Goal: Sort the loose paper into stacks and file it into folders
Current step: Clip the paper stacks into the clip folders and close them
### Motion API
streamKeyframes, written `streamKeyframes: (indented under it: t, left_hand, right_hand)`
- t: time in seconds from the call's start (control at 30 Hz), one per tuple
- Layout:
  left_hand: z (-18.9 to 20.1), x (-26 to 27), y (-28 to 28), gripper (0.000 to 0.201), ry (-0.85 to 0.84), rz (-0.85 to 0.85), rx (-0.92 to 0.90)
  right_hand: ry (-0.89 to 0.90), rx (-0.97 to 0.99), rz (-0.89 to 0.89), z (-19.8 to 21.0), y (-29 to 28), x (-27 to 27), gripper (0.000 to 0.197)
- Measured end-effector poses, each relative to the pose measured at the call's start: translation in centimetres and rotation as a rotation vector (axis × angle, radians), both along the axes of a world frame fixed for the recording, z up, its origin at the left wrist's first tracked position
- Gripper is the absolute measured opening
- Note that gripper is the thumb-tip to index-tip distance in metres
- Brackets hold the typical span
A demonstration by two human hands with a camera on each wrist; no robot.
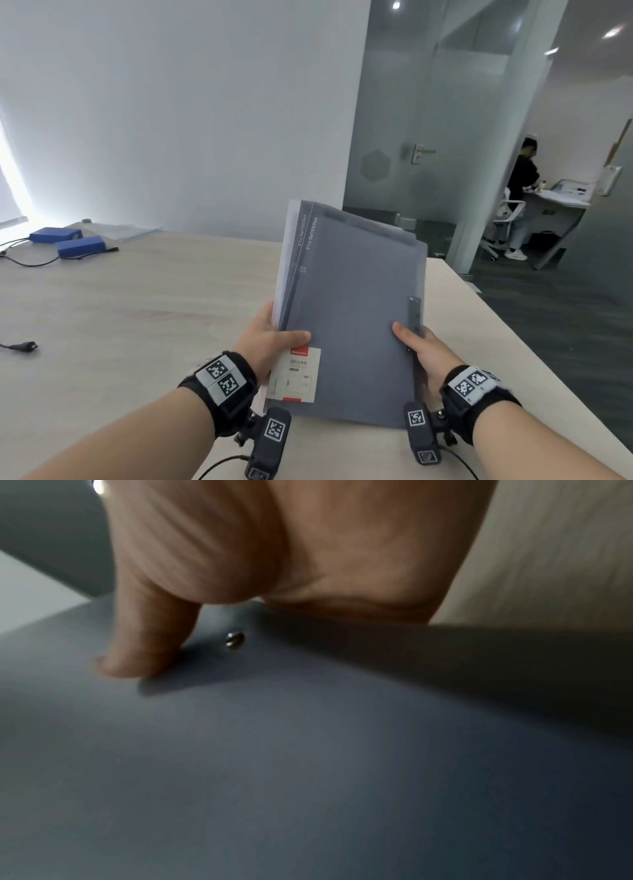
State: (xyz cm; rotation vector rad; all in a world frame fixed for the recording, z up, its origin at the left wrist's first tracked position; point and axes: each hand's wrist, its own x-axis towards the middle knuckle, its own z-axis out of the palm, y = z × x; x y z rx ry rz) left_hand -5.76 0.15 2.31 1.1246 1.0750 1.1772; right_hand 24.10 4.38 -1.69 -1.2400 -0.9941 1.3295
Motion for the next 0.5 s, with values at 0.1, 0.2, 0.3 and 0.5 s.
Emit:
streamKeyframes:
  t: [0.1,0.2,0.3,0.5]
  left_hand:
    - [0.1,-0.8,-0.3,0.067,0.029,-0.071,0.071]
    - [0.2,-1.5,0.5,0.076,0.054,-0.056,0.119]
    - [0.2,-2.0,1.1,0.081,0.085,-0.063,0.172]
    - [-0.4,-3.6,0.9,0.096,0.132,-0.201,0.205]
  right_hand:
    - [0.093,0.076,0.095,1.6,-1.2,-0.2,0.06]
    - [-0.019,0.24,0.062,2.6,-1.6,-0.4,0.092]
    - [-0.054,0.334,0.031,3.2,-2.3,-1.1,0.081]
    - [-0.055,0.398,0.107,3.6,-3.8,-1.3,0.09]
